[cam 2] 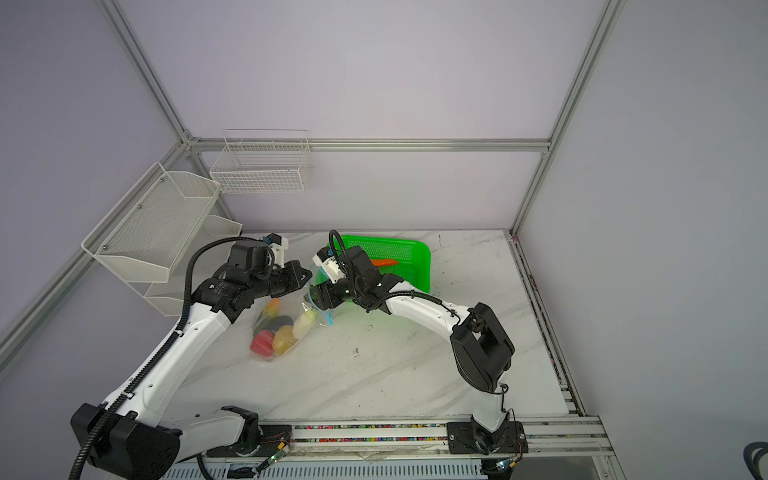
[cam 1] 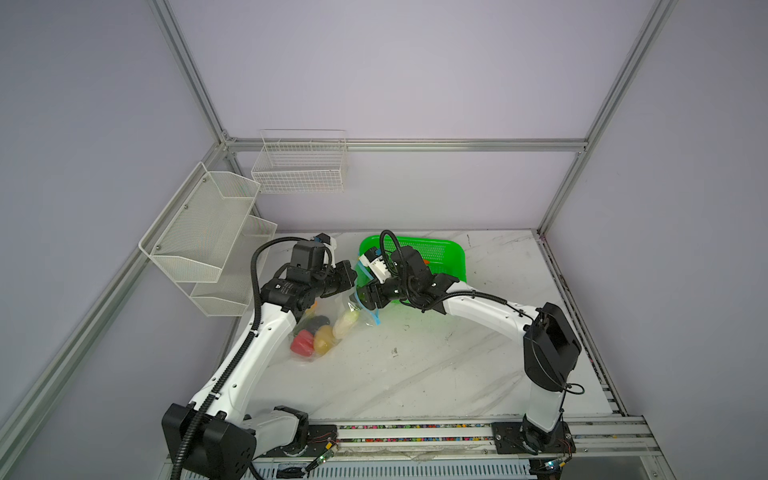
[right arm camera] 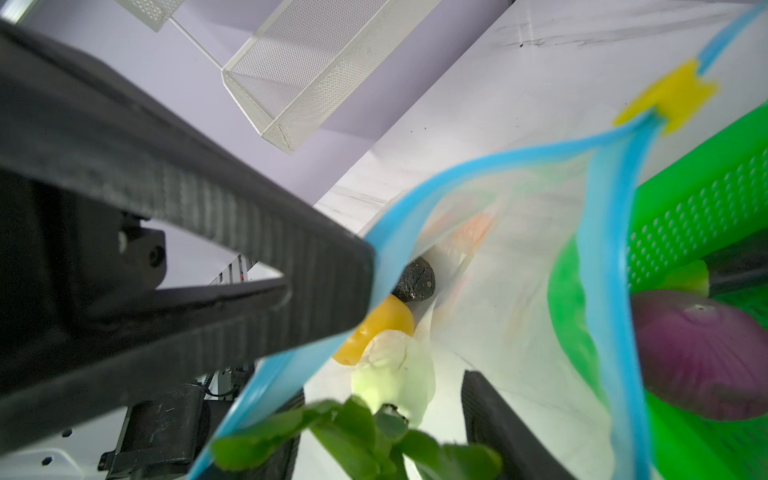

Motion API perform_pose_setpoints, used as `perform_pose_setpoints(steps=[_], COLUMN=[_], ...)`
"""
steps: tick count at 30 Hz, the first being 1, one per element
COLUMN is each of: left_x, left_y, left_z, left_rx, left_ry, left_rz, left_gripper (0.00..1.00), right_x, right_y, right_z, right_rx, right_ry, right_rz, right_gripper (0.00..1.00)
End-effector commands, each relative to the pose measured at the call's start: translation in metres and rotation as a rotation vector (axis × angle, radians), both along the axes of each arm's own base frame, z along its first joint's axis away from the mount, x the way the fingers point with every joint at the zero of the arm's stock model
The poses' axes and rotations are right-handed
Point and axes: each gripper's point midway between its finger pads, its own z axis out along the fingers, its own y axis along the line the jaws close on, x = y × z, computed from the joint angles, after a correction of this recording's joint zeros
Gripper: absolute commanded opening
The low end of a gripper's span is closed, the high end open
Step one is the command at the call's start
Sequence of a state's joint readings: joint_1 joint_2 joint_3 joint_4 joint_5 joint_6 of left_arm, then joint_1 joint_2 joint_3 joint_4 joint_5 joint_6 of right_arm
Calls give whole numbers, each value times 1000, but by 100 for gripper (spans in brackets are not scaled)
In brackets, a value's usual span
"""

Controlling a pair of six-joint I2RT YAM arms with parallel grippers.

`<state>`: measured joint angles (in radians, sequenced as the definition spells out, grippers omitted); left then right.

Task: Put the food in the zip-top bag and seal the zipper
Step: 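Carry the bok choy with the right gripper to the bag mouth, then lower the bok choy into the bag and open the right gripper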

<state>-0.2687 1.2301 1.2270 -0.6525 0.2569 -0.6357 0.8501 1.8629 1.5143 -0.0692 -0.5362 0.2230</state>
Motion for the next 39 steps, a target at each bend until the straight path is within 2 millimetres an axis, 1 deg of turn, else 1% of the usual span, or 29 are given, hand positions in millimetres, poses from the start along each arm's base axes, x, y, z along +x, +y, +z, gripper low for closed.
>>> perform_pose_setpoints(steps=[1, 6, 8, 13, 18, 20, 23, 25, 28, 37, 39], left_x=[6, 7, 7, 3, 0, 0, 0, 0, 1, 2, 3], left_y=[-1, -3, -4, -2, -1, -1, -1, 0, 0, 1, 1], left_z=[51, 53, 53, 55, 57, 56, 56, 54, 52, 49, 50], left_rx=[-45, -52, -55, -58, -59, -58, -55, -53, -53, -52, -54], left_ry=[-133, -132, -132, -138, -147, -144, -145, -140, -139, -140, -141], left_rz=[-2, -7, -12, -4, -3, -3, -2, -1, 1, 7, 8], left_gripper=[0, 0, 0, 0, 0, 0, 0, 0, 0, 0, 0], right_x=[-4, -3, 2, 14, 25, 27, 27, 28, 29, 33, 33], right_y=[5, 7, 12, 27, 34, 35, 31, 26, 16, -9, -16], right_z=[13, 21, 19, 8, 13, 16, 23, 32, 48, 81, 84], right_rx=[15, 42, 48, 30, 31, 26, 15, 6, -6, -57, -68], right_ry=[-18, -26, -19, 5, -23, -31, -54, -86, -142, -234, -242], right_rz=[28, 24, 18, 16, -1, -2, -9, -22, -50, -127, -150], right_gripper=[58, 57, 57, 52, 51, 53, 60, 66, 72, 81, 84])
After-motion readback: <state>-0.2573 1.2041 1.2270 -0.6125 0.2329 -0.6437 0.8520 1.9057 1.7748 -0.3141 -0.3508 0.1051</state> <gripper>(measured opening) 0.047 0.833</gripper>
